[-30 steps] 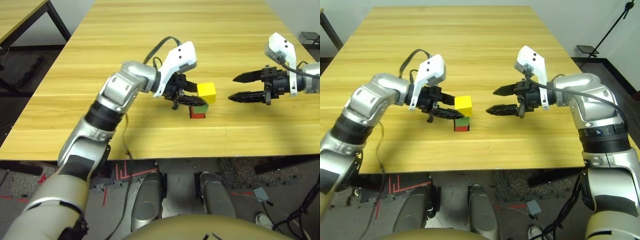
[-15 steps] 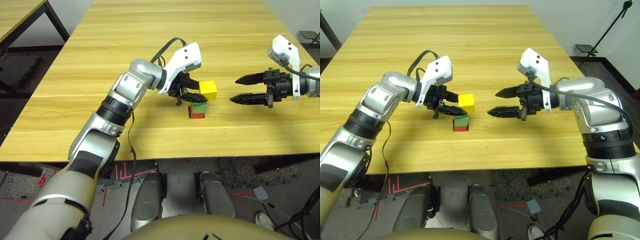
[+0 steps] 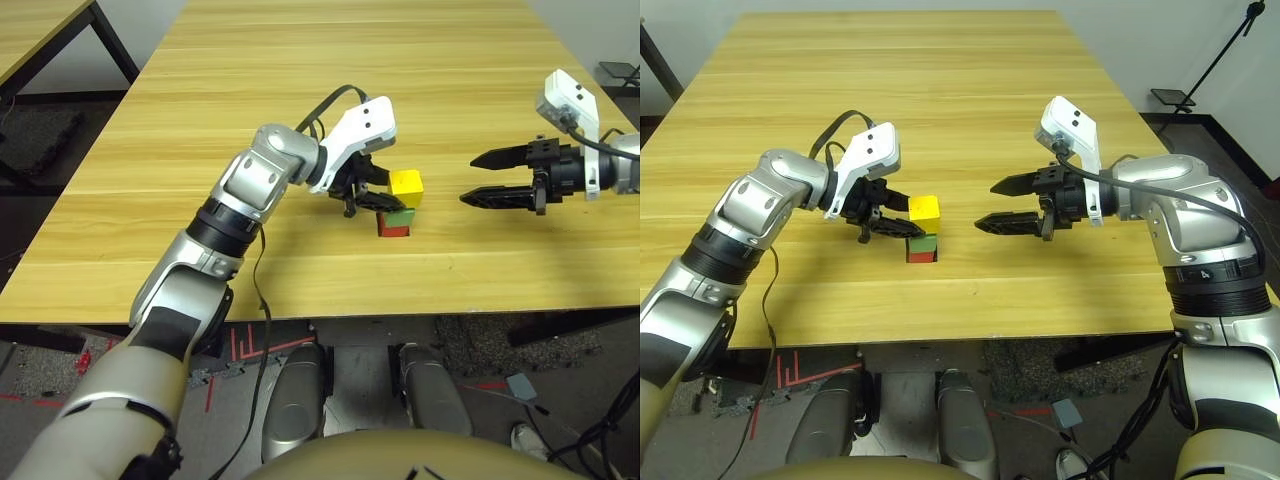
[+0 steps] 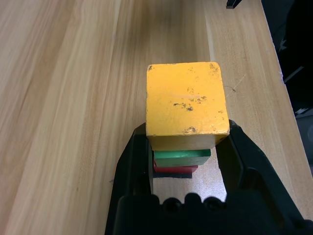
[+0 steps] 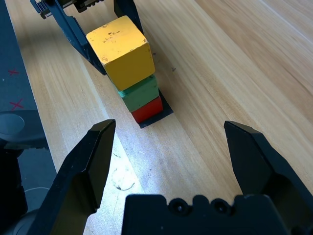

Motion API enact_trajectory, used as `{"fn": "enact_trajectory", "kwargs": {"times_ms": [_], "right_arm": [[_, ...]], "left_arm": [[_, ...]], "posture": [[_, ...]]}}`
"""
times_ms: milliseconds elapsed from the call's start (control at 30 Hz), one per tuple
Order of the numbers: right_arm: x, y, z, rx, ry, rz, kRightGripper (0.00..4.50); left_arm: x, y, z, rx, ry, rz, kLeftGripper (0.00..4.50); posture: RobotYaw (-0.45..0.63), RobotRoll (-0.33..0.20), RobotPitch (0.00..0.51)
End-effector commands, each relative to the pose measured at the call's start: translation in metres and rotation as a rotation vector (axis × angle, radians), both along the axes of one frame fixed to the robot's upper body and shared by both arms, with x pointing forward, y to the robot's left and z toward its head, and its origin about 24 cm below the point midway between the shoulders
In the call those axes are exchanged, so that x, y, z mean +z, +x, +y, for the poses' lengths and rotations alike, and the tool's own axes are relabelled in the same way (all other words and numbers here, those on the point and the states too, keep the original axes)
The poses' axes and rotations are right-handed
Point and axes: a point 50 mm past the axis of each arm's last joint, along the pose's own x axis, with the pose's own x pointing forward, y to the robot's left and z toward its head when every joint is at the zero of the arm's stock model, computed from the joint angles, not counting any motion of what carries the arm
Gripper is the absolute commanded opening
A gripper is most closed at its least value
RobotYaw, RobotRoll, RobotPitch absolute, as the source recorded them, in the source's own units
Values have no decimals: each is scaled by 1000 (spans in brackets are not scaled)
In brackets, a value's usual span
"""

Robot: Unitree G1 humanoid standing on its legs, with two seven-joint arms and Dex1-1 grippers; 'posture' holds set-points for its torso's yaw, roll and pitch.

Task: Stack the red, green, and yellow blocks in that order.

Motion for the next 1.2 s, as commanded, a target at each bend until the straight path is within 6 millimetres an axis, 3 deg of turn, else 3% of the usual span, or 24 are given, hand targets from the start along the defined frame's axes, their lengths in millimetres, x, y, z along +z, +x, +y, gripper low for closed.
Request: {"fn": "enact_trajectory", "kwargs": {"times_ms": [33, 367, 600, 700, 867, 1000, 1100, 1200], "right_arm": [[4, 0, 0, 3, -6, -11, 4500], [3, -1, -2, -1, -10, -4, 4500], [5, 1, -1, -3, -6, -12, 4500], [8, 3, -2, -4, -6, -25, 4500], [22, 4, -6, -19, 40, -48, 4500], [25, 16, -29, -195, 69, -101, 4500], [10, 34, -60, -470, 185, -194, 4500], [-18, 48, -86, -768, 359, -279, 4500]], "left_arm": [[-4, -3, -2, -8, 20, 3, 1944], [-10, -6, -3, -1, 39, 29, 1944], [-1, -14, -2, 12, -5, 8, 4328], [25, -17, 4, 72, -100, -70, 4447], [71, -32, 36, 227, -260, -152, 4447], [84, -35, 69, 446, -377, -238, 4447], [75, -26, 103, 777, -508, -352, 4447], [40, -25, 137, 1110, -551, -444, 4447]], "posture": [[111, -139, 92], [110, -141, 99], [126, -144, 88], [134, -147, 80], [158, -153, 71], [183, -157, 70], [190, -151, 74], [187, -150, 81]]}}
